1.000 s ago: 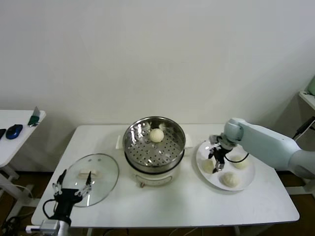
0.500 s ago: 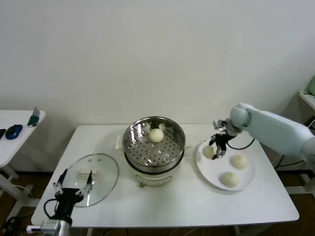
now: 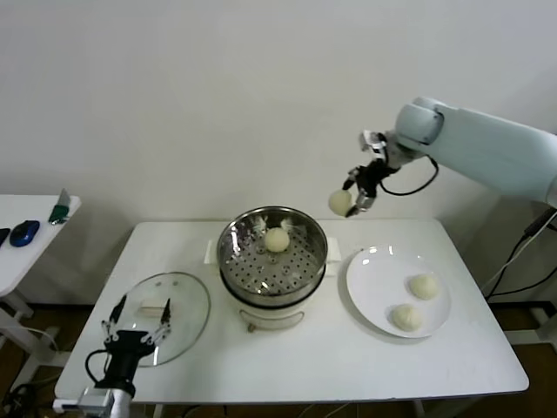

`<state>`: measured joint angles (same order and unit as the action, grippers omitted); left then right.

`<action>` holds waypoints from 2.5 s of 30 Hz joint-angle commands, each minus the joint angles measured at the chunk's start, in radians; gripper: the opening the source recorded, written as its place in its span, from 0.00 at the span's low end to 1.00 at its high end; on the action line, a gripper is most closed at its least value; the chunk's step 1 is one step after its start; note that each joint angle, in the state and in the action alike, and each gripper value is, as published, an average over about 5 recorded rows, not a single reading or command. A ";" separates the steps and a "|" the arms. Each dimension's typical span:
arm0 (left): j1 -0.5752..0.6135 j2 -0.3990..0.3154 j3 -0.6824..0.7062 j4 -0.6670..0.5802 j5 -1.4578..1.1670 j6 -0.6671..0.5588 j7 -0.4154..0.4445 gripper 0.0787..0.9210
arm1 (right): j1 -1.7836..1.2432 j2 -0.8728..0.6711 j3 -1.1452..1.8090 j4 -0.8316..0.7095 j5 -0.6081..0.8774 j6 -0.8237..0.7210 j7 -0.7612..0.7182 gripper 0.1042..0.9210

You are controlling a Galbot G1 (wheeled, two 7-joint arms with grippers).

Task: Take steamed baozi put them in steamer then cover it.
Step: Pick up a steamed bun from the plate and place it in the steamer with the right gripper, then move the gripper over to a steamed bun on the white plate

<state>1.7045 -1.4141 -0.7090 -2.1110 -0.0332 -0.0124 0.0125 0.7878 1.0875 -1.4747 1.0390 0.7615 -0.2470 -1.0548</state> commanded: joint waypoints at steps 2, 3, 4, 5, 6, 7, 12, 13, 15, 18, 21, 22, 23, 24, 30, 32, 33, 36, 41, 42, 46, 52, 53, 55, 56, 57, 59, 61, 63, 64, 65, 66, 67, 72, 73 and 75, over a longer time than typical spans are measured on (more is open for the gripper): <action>-0.017 -0.009 0.009 -0.019 0.044 0.018 -0.006 0.88 | 0.023 0.263 -0.026 -0.028 0.154 -0.066 0.066 0.76; -0.019 -0.012 0.010 -0.020 0.051 0.019 -0.005 0.88 | 0.011 0.274 -0.028 -0.029 0.153 -0.068 0.070 0.76; -0.020 -0.015 0.012 -0.022 0.055 0.020 -0.004 0.88 | -0.006 0.286 -0.026 -0.031 0.151 -0.070 0.076 0.76; -0.020 -0.016 0.014 -0.023 0.058 0.019 -0.004 0.88 | -0.022 0.295 -0.024 -0.032 0.148 -0.073 0.082 0.76; -0.018 -0.016 0.014 -0.023 0.060 0.016 -0.004 0.88 | -0.040 0.301 -0.021 -0.034 0.144 -0.076 0.087 0.76; -0.015 -0.015 0.013 -0.024 0.061 0.013 -0.005 0.88 | -0.060 0.308 -0.020 -0.035 0.137 -0.079 0.093 0.76; -0.005 0.009 -0.001 -0.024 0.050 0.005 -0.009 0.88 | -0.131 0.333 -0.047 -0.035 0.115 -0.082 0.102 0.76; -0.005 0.013 -0.004 -0.023 0.049 0.007 -0.011 0.88 | -0.138 0.338 -0.061 -0.036 0.114 -0.080 0.102 0.76; -0.009 0.016 -0.008 -0.022 0.051 0.012 -0.015 0.88 | -0.155 0.350 -0.087 -0.044 0.107 -0.074 0.099 0.76; -0.014 0.016 -0.010 -0.022 0.052 0.019 -0.019 0.88 | -0.186 0.367 -0.101 -0.066 0.095 -0.070 0.100 0.76; -0.011 0.019 -0.012 -0.021 0.051 0.018 -0.018 0.88 | -0.209 0.379 -0.106 -0.080 0.094 -0.070 0.103 0.77; -0.009 0.020 -0.013 -0.020 0.050 0.017 -0.018 0.88 | -0.214 0.382 -0.109 -0.081 0.093 -0.070 0.103 0.77; -0.007 0.022 -0.015 -0.019 0.048 0.016 -0.018 0.88 | -0.218 0.384 -0.112 -0.081 0.092 -0.070 0.104 0.77; -0.004 0.023 -0.017 -0.018 0.046 0.015 -0.018 0.88 | -0.221 0.385 -0.114 -0.082 0.091 -0.069 0.104 0.77; 0.004 0.030 -0.026 -0.014 0.032 0.013 -0.020 0.88 | -0.241 0.394 -0.111 -0.109 0.075 -0.064 0.107 0.77; 0.003 0.031 -0.027 -0.013 0.031 0.013 -0.020 0.88 | -0.244 0.396 -0.109 -0.117 0.071 -0.063 0.107 0.77; 0.003 0.031 -0.026 -0.013 0.031 0.013 -0.021 0.88 | -0.245 0.396 -0.109 -0.119 0.070 -0.062 0.109 0.77; 0.004 0.030 -0.025 -0.012 0.031 0.012 -0.021 0.88 | -0.243 0.395 -0.108 -0.119 0.065 -0.066 0.113 0.78; 0.003 0.030 -0.025 -0.012 0.031 0.014 -0.021 0.88 | -0.239 0.391 -0.099 -0.108 0.060 -0.077 0.102 0.84; 0.001 0.030 -0.025 -0.012 0.032 0.015 -0.021 0.88 | -0.239 0.389 -0.095 -0.106 0.059 -0.077 0.101 0.85; -0.002 0.029 -0.023 -0.011 0.034 0.017 -0.022 0.88 | -0.218 0.368 -0.075 -0.084 0.058 -0.077 0.094 0.88; 0.001 0.029 -0.022 -0.011 0.035 0.016 -0.022 0.88 | -0.079 0.266 -0.099 0.010 0.044 -0.045 0.031 0.88; 0.001 0.029 -0.022 -0.011 0.035 0.016 -0.022 0.88 | -0.052 0.241 -0.107 0.028 0.039 -0.036 0.021 0.88; 0.000 0.029 -0.020 -0.010 0.035 0.017 -0.022 0.88 | -0.010 0.195 -0.118 0.063 0.025 -0.022 0.007 0.88; 0.000 0.029 -0.019 -0.010 0.035 0.017 -0.023 0.88 | 0.011 0.168 -0.126 0.084 0.018 -0.015 0.000 0.88; 0.000 0.029 -0.018 -0.010 0.035 0.017 -0.023 0.88 | 0.030 0.140 -0.133 0.104 0.010 -0.007 -0.005 0.88; -0.002 0.029 -0.017 -0.010 0.036 0.018 -0.024 0.88 | 0.061 0.082 -0.146 0.143 -0.004 0.005 -0.013 0.88; -0.003 0.029 -0.016 -0.010 0.036 0.019 -0.026 0.88 | 0.080 0.026 -0.153 0.179 -0.018 0.011 -0.018 0.88; -0.004 0.028 -0.017 -0.010 0.036 0.020 -0.029 0.88 | 0.093 -0.040 -0.156 0.218 -0.043 0.013 -0.025 0.88; -0.004 0.029 -0.018 -0.010 0.036 0.021 -0.030 0.88 | 0.097 -0.069 -0.160 0.237 -0.060 0.015 -0.029 0.88; -0.003 0.029 -0.019 -0.010 0.035 0.021 -0.032 0.88 | 0.100 -0.104 -0.167 0.259 -0.085 0.019 -0.033 0.88; -0.002 0.029 -0.020 -0.011 0.034 0.023 -0.033 0.88 | 0.101 -0.131 -0.176 0.278 -0.109 0.023 -0.038 0.88; -0.001 0.029 -0.020 -0.011 0.033 0.024 -0.035 0.88 | 0.100 -0.156 -0.186 0.295 -0.137 0.028 -0.041 0.88; 0.001 0.025 -0.020 -0.013 0.032 0.029 -0.042 0.88 | 0.038 -0.283 -0.203 0.357 -0.288 0.043 -0.045 0.88; 0.001 0.024 -0.020 -0.014 0.032 0.030 -0.043 0.88 | 0.015 -0.307 -0.198 0.361 -0.321 0.044 -0.045 0.88; 0.003 0.023 -0.021 -0.015 0.033 0.031 -0.044 0.88 | -0.039 -0.347 -0.181 0.357 -0.381 0.046 -0.044 0.88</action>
<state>1.7058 -1.3892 -0.7294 -2.1249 -0.0001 0.0158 -0.0300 0.8108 0.9858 -1.6429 1.2856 0.6049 -0.2219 -1.0829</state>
